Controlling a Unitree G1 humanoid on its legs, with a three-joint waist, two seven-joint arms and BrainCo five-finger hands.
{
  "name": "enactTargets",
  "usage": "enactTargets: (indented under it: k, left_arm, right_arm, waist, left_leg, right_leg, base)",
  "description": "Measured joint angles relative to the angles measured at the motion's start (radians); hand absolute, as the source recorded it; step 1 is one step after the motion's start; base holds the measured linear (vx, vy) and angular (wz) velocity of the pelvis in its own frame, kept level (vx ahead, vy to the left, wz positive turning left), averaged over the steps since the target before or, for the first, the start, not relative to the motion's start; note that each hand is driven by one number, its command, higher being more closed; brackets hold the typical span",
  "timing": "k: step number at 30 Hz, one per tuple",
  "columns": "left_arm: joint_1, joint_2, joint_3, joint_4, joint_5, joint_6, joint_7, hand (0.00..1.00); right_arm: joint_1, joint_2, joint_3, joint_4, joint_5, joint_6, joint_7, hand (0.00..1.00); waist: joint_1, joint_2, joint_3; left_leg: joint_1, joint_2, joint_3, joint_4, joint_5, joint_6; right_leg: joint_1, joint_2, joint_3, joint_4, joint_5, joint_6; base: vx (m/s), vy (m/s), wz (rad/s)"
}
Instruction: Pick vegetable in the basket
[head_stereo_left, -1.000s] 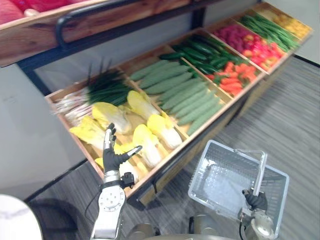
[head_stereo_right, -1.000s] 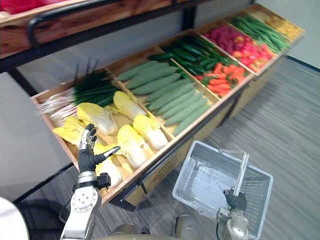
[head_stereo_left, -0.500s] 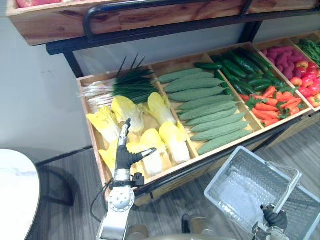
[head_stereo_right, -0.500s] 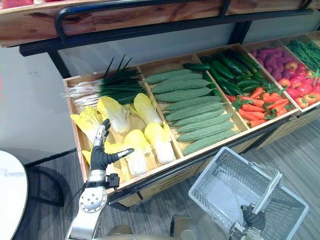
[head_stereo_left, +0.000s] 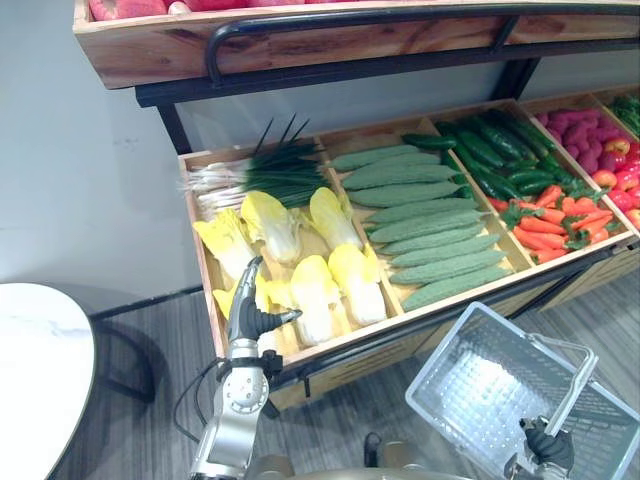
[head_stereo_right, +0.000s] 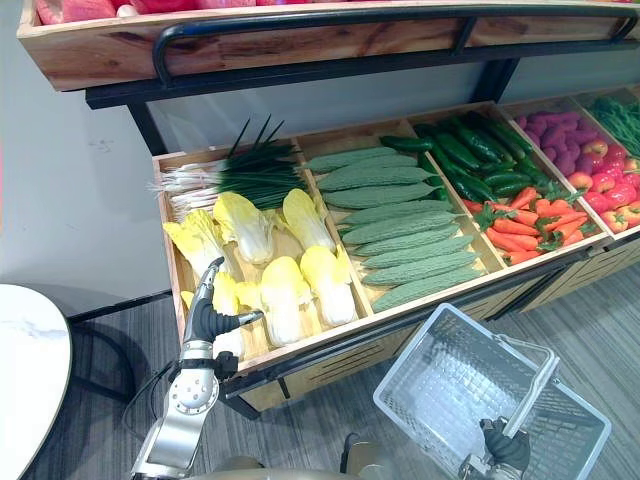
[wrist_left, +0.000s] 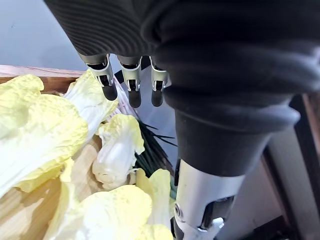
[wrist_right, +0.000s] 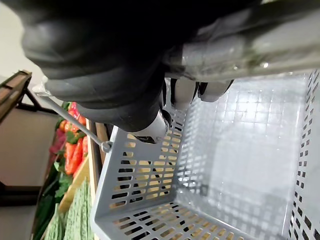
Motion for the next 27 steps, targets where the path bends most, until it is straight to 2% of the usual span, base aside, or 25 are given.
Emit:
enactTargets:
  k: [2,8,9,15,23,27]
  left_arm:
    - [-0.085,0.015,0.0,0.09,0.011,0.019,0.007,0.0]
    - [-0.298,0.037,-0.011,0.297,0.012,0.05,0.027,0.0]
    - [-0.332,0.05,-0.013,0.335,0.012,0.05,0.027,1.0]
    - [-0.518,0.072,-0.052,0.488,0.012,0.047,0.025,1.0]
    - [-0.56,0.105,-0.045,0.493,0.01,0.043,0.027,1.0]
    - [-0.51,0.111,-0.043,0.389,0.009,0.042,0.046,1.0]
  right_arm:
    - [-0.005,0.0,0.021,-0.033,0.0,0.003,0.0,1.0]
    - [-0.012,-0.008,0.041,-0.105,0.001,0.002,-0.001,1.0]
    - [-0.017,-0.009,0.042,-0.107,0.001,0.002,-0.001,1.0]
    - [-0.042,-0.017,0.051,-0.115,0.021,-0.005,-0.002,1.0]
    - [-0.065,-0.019,0.069,-0.119,0.023,-0.036,-0.001,1.0]
    - [-0.063,-0.017,0.058,-0.144,0.023,-0.036,-0.003,1.0]
  waist:
    - [-0.02,-0.002,0.02]
    - [-0.039,-0.012,0.079]
    - [-0.05,-0.015,0.094]
    - [-0.057,-0.017,0.15]
    - [-0.05,-0.019,0.172]
    - [-0.051,-0.008,0.2]
  left_leg:
    - [-0.009,-0.002,0.009,-0.025,0.015,-0.001]
    - [-0.05,0.002,0.037,-0.042,0.037,-0.009]
    - [-0.051,0.002,0.045,-0.051,0.045,-0.008]
    - [-0.062,0.006,0.073,-0.066,0.064,-0.011]
    - [-0.06,0.014,0.115,-0.075,0.064,-0.006]
    - [-0.032,0.002,0.116,-0.102,0.072,0.0]
  right_leg:
    - [-0.025,0.001,0.005,0.002,0.003,-0.003]
    - [-0.085,0.015,0.024,0.002,0.02,-0.006]
    - [-0.091,0.014,0.025,0.001,0.022,-0.006]
    - [-0.107,0.016,0.034,-0.024,0.048,-0.008]
    - [-0.104,0.025,0.063,-0.068,0.082,-0.002]
    - [-0.09,0.022,0.063,-0.068,0.08,0.002]
  base:
    - [0.01,-0.036,-0.1]
    - [0.0,-0.021,-0.13]
    - [0.03,-0.028,-0.04]
    - [-0.01,-0.008,-0.06]
    - [-0.04,-0.001,-0.13]
    - [0.0,0.0,0.0]
